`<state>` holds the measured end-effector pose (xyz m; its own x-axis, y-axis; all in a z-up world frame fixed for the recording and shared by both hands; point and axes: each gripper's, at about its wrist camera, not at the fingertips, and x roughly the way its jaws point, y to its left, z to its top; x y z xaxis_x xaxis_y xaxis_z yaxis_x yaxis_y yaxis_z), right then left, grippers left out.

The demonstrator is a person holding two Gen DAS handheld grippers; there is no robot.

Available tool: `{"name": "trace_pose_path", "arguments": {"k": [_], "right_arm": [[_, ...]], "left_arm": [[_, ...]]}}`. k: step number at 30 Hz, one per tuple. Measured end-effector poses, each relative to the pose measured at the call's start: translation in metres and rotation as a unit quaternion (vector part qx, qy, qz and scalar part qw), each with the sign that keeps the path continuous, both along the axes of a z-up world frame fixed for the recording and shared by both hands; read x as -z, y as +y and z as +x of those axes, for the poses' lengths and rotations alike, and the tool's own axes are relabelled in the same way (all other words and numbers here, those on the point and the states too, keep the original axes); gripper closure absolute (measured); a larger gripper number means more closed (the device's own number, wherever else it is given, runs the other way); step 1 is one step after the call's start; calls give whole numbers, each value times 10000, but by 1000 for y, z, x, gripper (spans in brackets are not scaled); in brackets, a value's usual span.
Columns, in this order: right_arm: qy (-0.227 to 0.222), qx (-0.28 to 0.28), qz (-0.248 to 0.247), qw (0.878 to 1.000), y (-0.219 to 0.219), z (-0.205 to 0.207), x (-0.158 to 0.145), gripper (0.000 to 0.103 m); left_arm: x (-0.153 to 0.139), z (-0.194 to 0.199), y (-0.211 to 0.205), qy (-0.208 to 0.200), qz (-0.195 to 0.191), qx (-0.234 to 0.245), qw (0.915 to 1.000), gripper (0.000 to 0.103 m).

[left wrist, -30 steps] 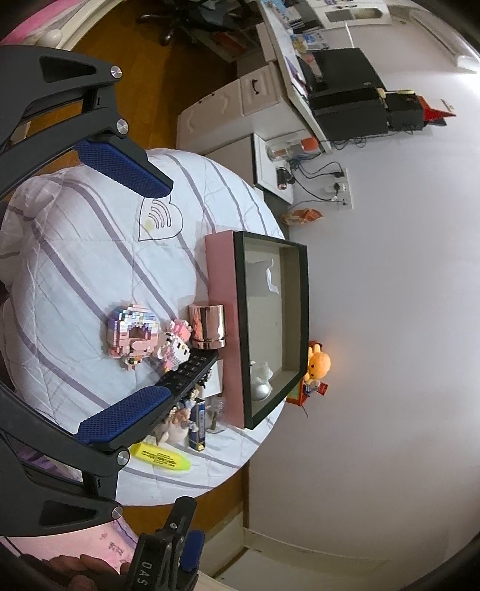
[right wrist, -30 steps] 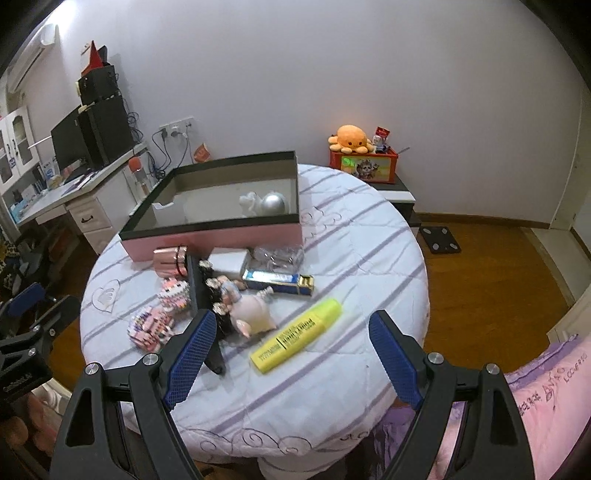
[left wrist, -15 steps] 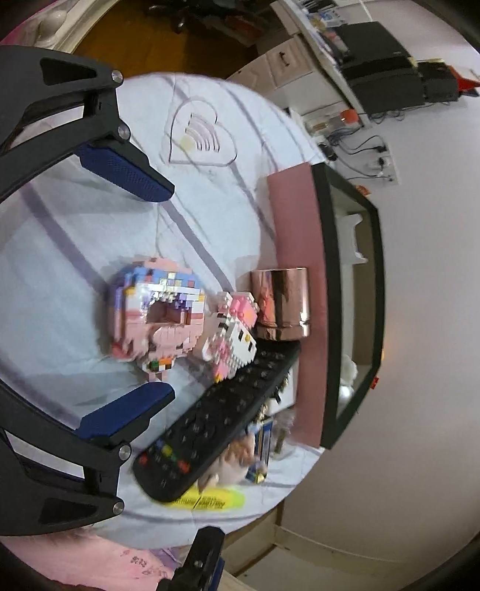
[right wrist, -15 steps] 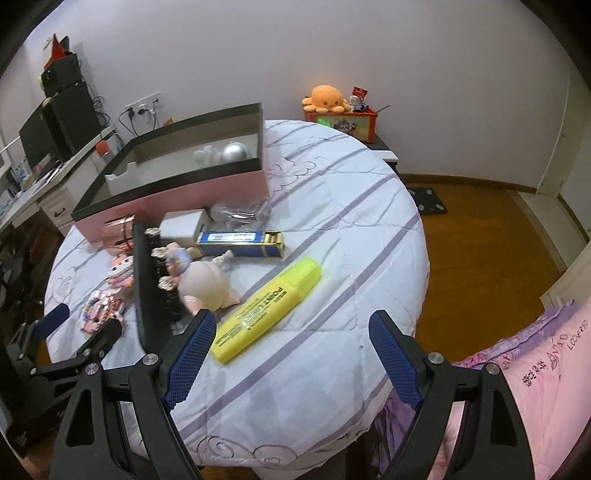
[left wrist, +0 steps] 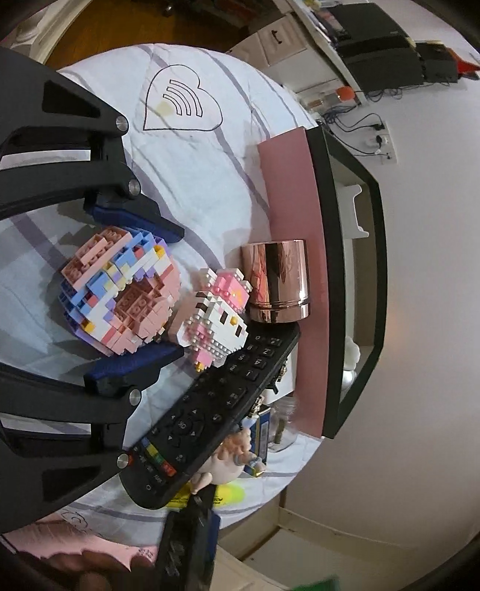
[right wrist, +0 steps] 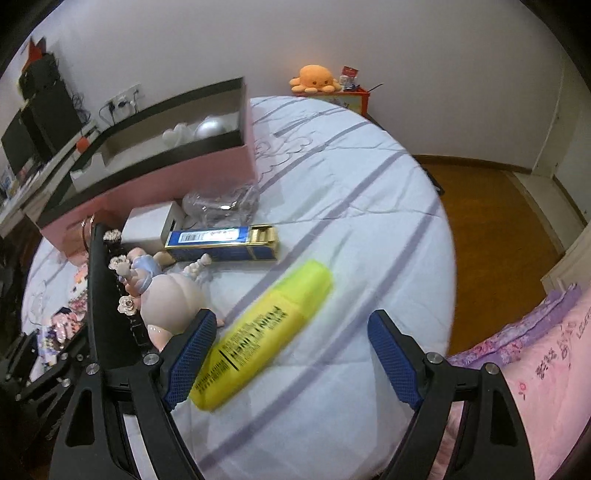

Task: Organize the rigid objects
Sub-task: 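Grasp the block donut with the left gripper while the right grasps the yellow highlighter, then lower the donut and highlighter into the pink box and release both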

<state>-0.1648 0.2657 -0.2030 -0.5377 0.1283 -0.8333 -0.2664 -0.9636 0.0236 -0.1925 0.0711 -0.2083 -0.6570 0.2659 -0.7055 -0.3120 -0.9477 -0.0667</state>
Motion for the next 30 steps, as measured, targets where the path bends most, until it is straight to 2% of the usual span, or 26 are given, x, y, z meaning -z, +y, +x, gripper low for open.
{"name": "trace_pose_path", "arguments": {"k": [1,4,9,23,30], "right_arm": [[3,-27,128,9999,-3,-1,1,28],[31,-164,200,9997,-6,2,1,42],[126,-274,83,9995,-3,11,-4,80],[350,-412,-660,9964,16,25,-21,88],[401,-505,-660,9957,11,23,-29,88]], "left_arm": [[0,0,-1,4,29,13,10000,47],[0,0,-5,5,122,32,9999,47],[-1,0,-12,-18,221,11,9998,47],[-14,8,-46,13,326,-317,9990,47],[-33,7,-54,209,362,-339,9985,47]]}}
